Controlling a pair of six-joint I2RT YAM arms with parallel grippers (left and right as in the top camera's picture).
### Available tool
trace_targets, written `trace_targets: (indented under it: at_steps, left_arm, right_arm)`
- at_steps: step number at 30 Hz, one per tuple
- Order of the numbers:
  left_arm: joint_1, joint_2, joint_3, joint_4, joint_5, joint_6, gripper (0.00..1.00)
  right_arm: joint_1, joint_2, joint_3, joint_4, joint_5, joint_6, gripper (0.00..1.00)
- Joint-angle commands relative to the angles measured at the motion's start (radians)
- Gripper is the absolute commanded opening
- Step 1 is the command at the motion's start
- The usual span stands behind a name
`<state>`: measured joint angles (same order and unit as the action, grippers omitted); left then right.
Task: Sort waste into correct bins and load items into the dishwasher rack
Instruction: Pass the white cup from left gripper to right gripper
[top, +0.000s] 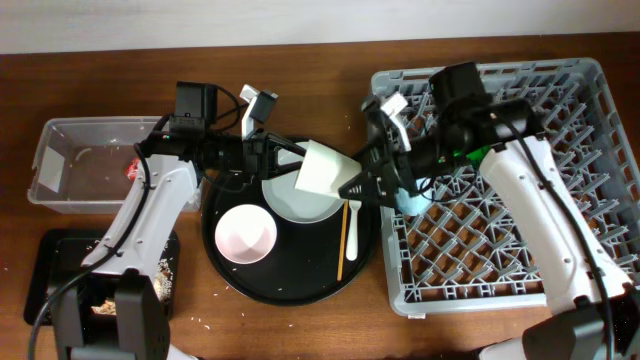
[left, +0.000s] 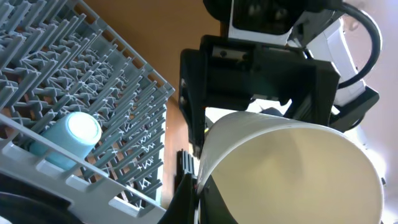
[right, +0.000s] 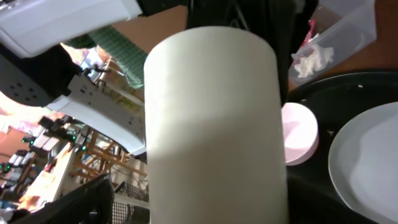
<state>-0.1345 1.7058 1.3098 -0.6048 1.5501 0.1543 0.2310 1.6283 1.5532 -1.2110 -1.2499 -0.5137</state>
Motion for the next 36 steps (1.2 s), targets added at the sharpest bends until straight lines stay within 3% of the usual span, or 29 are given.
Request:
trace_targets:
  at_steps: [1, 2, 4, 6, 9, 11, 13, 16, 19, 25, 28, 32, 36]
  left_arm:
    - [-0.001, 0.001, 0.000, 0.003, 0.024, 0.019, 0.00]
    - [-0.001, 0.001, 0.000, 0.003, 0.024, 0.019, 0.00]
    - [-0.001, 0.001, 0.000, 0.003, 0.024, 0.019, 0.00]
    - [-0.001, 0.001, 0.000, 0.003, 0.024, 0.019, 0.00]
    - [-0.013, 0.001, 0.000, -0.018, 0.021, 0.019, 0.01]
    - [-0.032, 0.001, 0.000, -0.047, -0.001, 0.019, 0.09]
    - [-0.060, 0.001, 0.000, -0.136, -0.127, 0.019, 0.09]
    - [-0.081, 0.001, 0.000, -0.214, -0.190, 0.020, 0.09]
    - [-0.083, 0.001, 0.000, -0.223, -0.234, 0.020, 0.09]
    - [0.018, 0.001, 0.000, -0.170, -0.283, 0.019, 0.25]
    - [0.101, 0.001, 0.000, -0.174, -0.285, 0.019, 0.35]
    - [0.124, 0.001, 0.000, -0.225, -0.427, 0.019, 0.36]
    - [0.124, 0.001, 0.000, -0.281, -0.516, 0.019, 0.36]
  right_arm:
    - [0.024, -0.005, -0.005, -0.008, 0.013, -0.010, 0.83]
    - [0.024, -0.005, -0.005, -0.012, 0.013, -0.010, 0.79]
    - [0.024, -0.005, -0.005, -0.012, 0.013, -0.010, 0.62]
    - [0.024, -0.005, -0.005, -0.010, 0.013, -0.010, 0.60]
    - [0.017, -0.005, -0.005, 0.011, 0.001, -0.008, 0.47]
    - [-0.010, -0.005, -0.005, 0.023, -0.032, -0.002, 0.47]
    - [-0.054, -0.005, -0.005, 0.022, -0.060, 0.004, 0.47]
    - [-0.087, -0.005, -0.005, 0.027, -0.060, 0.017, 0.47]
    - [-0.088, -0.005, -0.005, 0.035, -0.060, 0.017, 0.47]
    - [-0.090, -0.005, -0.001, 0.049, -0.031, 0.026, 0.47]
    - [-0.089, -0.006, 0.070, 0.056, 0.151, 0.140, 0.46]
    - [-0.089, -0.008, 0.230, -0.009, 0.535, 0.344, 0.44]
    - [-0.089, -0.008, 0.277, -0.216, 0.853, 0.478, 0.41]
